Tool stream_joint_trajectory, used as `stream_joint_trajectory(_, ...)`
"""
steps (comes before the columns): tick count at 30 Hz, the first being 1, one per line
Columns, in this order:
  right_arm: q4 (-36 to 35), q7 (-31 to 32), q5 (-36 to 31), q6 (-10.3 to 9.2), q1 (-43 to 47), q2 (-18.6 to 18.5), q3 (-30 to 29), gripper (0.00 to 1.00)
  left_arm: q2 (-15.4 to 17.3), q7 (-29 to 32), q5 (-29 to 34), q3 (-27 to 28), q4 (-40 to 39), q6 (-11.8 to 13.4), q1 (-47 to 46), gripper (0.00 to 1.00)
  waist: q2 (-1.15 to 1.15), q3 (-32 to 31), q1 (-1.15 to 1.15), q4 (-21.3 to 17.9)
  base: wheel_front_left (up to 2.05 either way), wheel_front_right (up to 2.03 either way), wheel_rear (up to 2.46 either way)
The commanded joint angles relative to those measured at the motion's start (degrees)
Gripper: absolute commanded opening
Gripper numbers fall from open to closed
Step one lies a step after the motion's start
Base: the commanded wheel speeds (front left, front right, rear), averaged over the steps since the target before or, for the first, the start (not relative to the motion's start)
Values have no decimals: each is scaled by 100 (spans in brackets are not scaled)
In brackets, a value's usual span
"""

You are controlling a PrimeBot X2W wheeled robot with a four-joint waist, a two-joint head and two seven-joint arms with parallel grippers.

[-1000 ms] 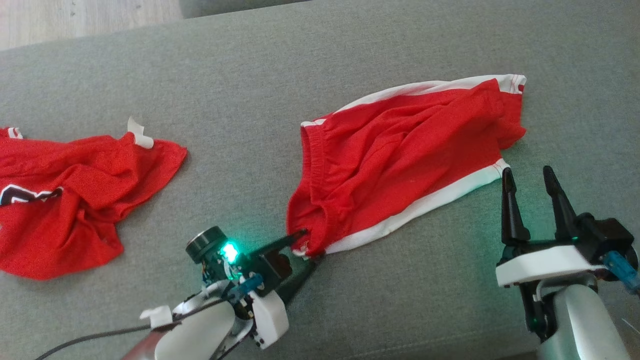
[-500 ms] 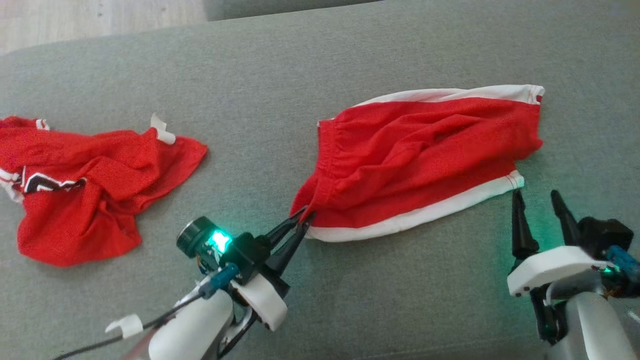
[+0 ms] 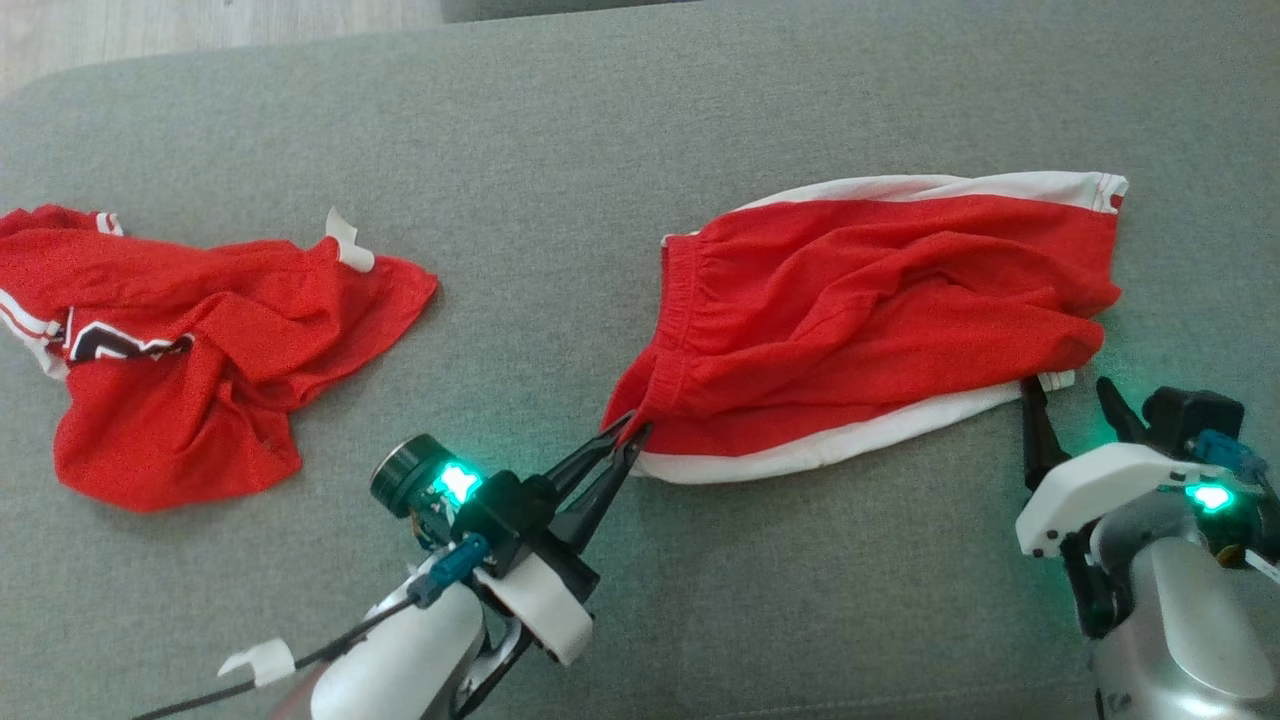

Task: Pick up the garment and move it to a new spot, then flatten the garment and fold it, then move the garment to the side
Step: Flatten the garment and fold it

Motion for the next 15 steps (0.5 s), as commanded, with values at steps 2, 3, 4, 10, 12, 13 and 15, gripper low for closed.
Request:
stream_joint_trajectory(2,-1,-40,-144,-4,-239,-30,57,100,65,-60,-22,167,-206,36,-252,0,0,38,0,18,0,0,0)
stream_joint_trajectory(3,50,-44,-171,-4,-267,-30,34,100,64,-60,-23,161,-210,36,-259,0,0,46,0,23,0,0,0)
stream_joint_trajectory(4,103,-36,-216,-4,-295,-30,15,100,64,-60,-26,154,-214,35,-266,0,0,53,0,25,0,0,0)
stream_joint_trajectory(10,297,13,-457,-4,-421,-30,-3,100,76,-46,-35,121,-223,32,-299,0,0,77,0,25,0,0,0)
stream_joint_trajectory(12,366,88,-559,-4,-435,-30,-29,100,79,-44,-41,110,-223,30,-315,0,0,78,0,26,0,0,0)
stream_joint_trajectory(13,403,131,-592,-4,-434,-30,-28,90,80,-44,-46,106,-220,29,-321,0,0,74,0,24,0,0,0)
stream_joint_trajectory(15,453,185,-623,-4,-423,-30,0,40,86,-44,-56,100,-210,31,-328,0,0,62,0,17,0,0,0)
